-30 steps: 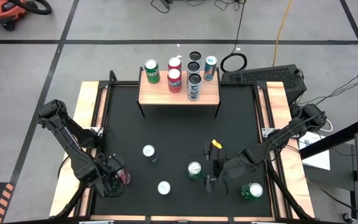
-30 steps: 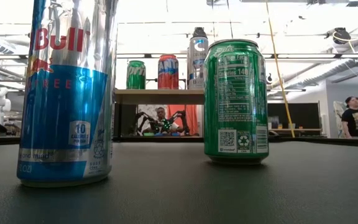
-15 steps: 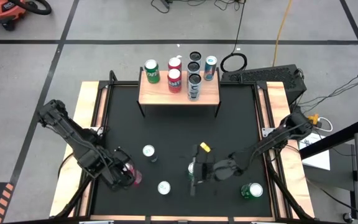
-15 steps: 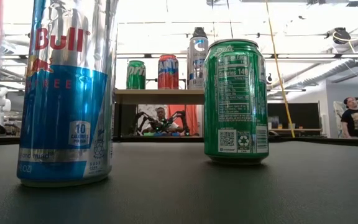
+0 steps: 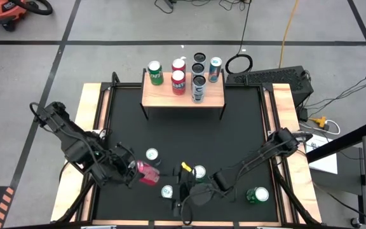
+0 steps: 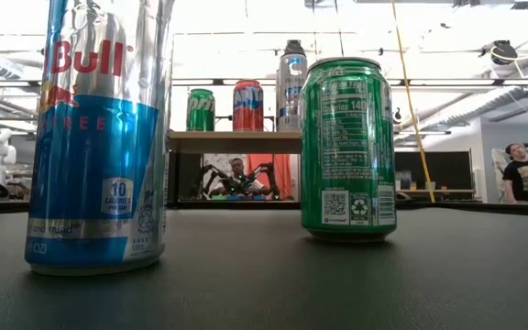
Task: Place canned beverage on shelf
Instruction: Put the orange soda can on the shelf aligned with the other orange soda can
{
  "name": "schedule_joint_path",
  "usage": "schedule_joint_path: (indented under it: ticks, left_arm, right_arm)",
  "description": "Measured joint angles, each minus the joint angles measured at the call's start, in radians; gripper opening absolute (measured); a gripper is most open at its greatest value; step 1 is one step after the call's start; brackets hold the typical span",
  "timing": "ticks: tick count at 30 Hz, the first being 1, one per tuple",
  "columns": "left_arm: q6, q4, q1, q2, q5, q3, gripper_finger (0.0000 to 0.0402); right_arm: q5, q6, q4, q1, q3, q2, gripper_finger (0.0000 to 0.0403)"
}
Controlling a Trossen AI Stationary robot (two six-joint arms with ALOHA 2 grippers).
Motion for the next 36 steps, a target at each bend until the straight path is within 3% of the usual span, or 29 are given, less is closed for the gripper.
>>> schedule_joint_path:
  ticks: [6, 24, 30, 36]
  left_arm:
    - [0.001, 0.031, 0.023, 0.0, -0.03, 0.0, 0.0283]
    - [0.0, 0.15, 0.07, 0.0, -0.083, 0.0, 0.0283]
    - [0.006, 0.152, 0.088, 0.001, -0.082, 0.0, 0.0283]
    - [0.027, 0.15, 0.089, 0.001, -0.082, 0.0, 0.0283]
  right_arm:
    - [0.047, -0.009, -0.028, -0.014, 0.013, 0.0, 0.0396]
    - [0.097, 0.045, -0.045, -0.107, 0.012, -0.001, 0.0397]
    - [0.098, 0.02, -0.074, -0.108, 0.012, -0.001, 0.0375]
    - [0.098, 0.019, -0.079, -0.105, 0.011, -0.001, 0.0311]
